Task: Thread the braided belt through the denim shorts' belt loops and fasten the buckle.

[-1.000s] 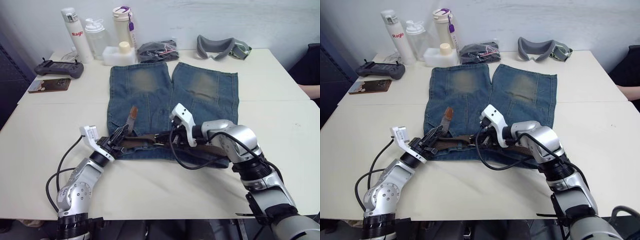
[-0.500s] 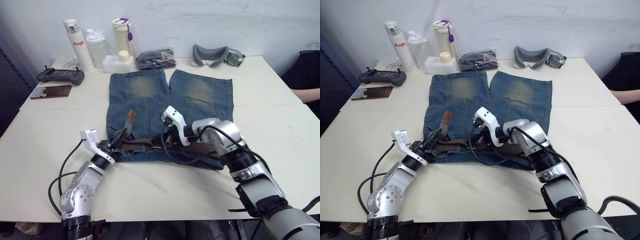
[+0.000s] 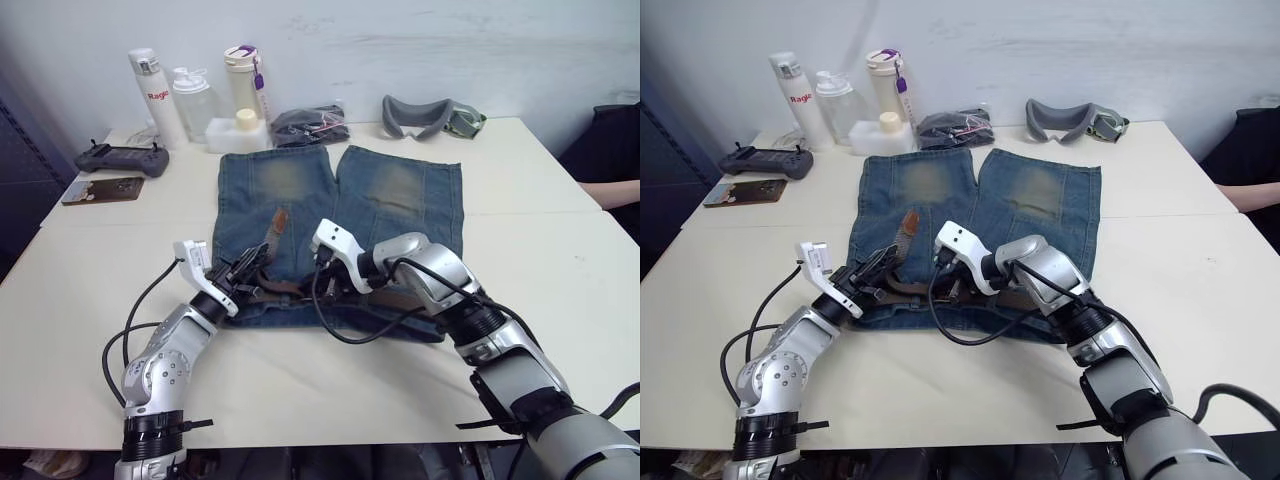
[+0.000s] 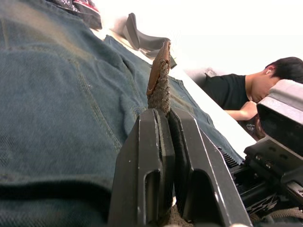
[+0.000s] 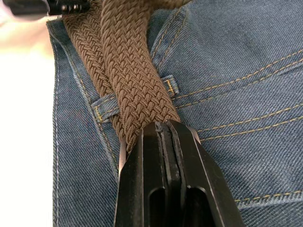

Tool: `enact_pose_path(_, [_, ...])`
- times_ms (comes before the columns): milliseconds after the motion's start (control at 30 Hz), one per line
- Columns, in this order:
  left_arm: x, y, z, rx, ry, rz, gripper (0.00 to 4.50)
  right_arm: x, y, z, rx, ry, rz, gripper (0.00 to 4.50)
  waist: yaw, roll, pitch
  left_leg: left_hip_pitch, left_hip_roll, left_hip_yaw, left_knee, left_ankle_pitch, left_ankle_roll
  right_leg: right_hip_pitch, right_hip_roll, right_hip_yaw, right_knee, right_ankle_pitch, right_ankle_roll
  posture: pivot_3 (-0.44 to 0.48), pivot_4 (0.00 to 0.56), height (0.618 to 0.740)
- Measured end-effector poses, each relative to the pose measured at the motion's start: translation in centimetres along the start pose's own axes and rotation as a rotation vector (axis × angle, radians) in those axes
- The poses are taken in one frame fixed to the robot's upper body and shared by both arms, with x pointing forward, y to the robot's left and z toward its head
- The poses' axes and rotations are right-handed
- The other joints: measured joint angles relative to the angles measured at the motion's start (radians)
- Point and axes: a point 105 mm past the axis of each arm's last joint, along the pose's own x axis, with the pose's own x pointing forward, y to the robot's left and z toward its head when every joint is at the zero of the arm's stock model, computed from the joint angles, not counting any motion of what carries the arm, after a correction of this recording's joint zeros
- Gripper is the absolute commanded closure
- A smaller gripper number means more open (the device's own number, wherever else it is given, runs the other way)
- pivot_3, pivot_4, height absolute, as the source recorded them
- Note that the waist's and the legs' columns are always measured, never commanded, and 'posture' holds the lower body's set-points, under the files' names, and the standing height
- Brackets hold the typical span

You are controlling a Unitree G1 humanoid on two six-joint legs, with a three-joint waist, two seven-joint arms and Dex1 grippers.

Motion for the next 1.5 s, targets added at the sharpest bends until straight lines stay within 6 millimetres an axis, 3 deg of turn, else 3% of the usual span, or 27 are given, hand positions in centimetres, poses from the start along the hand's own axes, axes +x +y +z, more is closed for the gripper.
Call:
enact_pose_path(267, [0.9, -0.8, 0.3, 0.013, 0.02, -0.058, 4.5, -1.7, -0.1, -0.3, -0.012, 0.038, -0.03, 4.46, 0.033, -0.003, 0.009, -0.003, -0.003, -0.002, 0.001, 0.0, 0.001, 0.001, 0.0, 0.001, -0.005, 0.0, 0.0, 0.0, 0.15, 0.627])
enact_pose_path(933, [2.8, -2.7, 1.1, 0.002, 0.014, -0.152, 4.5, -2.8, -0.5, -0.9, -0.027, 0.057, -0.027, 4.46, 0.052, -0.007, 0.016, -0.003, -0.004, -0.001, 0.001, 0.001, 0.003, 0.003, 0.0, 0.001, -0.008, 0.0, -0.001, 0.0, 0.15, 0.627])
enact_pose_path(1067, [4.4, -4.9, 2.2, -0.004, 0.0, -0.246, 4.5, -2.8, -0.6, -0.9, -0.042, 0.061, -0.028, 4.46, 0.053, -0.008, 0.018, -0.004, -0.005, -0.002, 0.001, 0.001, 0.004, 0.003, 0.0, 0.001, -0.01, 0.0, 0.0, 0.0, 0.15, 0.627])
enact_pose_path(1167, [7.1, -7.3, 3.3, 0.0, 0.027, -0.375, 4.5, -2.8, -0.6, -0.9, -0.078, 0.062, -0.027, 4.46, 0.05, -0.009, 0.021, -0.004, -0.005, -0.001, 0.001, 0.002, 0.004, 0.003, 0.0, 0.001, -0.011, 0.001, 0.003, 0.0, 0.15, 0.627])
enact_pose_path(1500, [11.7, -11.1, 1.7, -0.064, 0.169, -0.611, 4.5, -3.1, -0.5, -1.0, -0.111, 0.064, -0.056, 4.46, 0.053, -0.012, 0.027, -0.005, -0.005, -0.003, 0.0, 0.003, 0.003, 0.003, -0.001, -0.001, -0.013, 0.006, 0.011, 0.0, 0.15, 0.627])
